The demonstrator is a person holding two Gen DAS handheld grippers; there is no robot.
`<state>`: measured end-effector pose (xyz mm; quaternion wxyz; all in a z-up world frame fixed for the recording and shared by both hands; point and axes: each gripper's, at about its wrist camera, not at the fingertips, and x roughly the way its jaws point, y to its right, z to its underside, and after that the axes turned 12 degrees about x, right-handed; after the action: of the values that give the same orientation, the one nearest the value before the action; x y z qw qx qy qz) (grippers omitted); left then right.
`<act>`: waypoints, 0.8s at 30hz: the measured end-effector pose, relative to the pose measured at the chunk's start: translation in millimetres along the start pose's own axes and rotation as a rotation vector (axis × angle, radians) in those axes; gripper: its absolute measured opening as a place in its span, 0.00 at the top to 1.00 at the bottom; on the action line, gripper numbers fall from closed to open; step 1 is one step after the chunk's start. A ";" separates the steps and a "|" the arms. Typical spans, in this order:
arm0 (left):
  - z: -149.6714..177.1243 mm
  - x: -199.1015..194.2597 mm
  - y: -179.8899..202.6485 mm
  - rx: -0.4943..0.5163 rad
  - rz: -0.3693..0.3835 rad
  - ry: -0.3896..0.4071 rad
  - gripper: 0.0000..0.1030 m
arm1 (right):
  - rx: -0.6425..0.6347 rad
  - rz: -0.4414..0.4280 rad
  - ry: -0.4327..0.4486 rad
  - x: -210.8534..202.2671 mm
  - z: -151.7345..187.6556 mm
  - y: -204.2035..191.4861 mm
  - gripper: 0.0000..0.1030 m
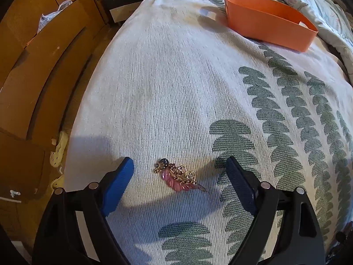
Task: Organize jewelry
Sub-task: 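Grasp the pink leaf brooch with left tool while right grasps blue clip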
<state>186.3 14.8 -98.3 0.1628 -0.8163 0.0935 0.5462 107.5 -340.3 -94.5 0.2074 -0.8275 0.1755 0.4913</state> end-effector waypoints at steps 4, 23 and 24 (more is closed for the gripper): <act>1.4 -0.6 0.5 -0.001 -0.016 0.005 0.33 | -0.002 0.003 -0.003 -0.7 0.3 0.5 0.60; 6.6 -7.0 -1.7 -0.014 -0.013 0.030 0.66 | 0.026 -0.028 -0.004 -13.6 0.5 9.9 0.86; 6.7 -8.0 -2.5 -0.018 -0.004 0.032 0.66 | 0.030 -0.030 0.001 -15.7 -0.2 11.2 0.86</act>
<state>178.3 19.4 -92.9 0.1552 -0.8265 0.0897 0.5337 95.0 -348.6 -82.5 0.2273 -0.8272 0.1705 0.4849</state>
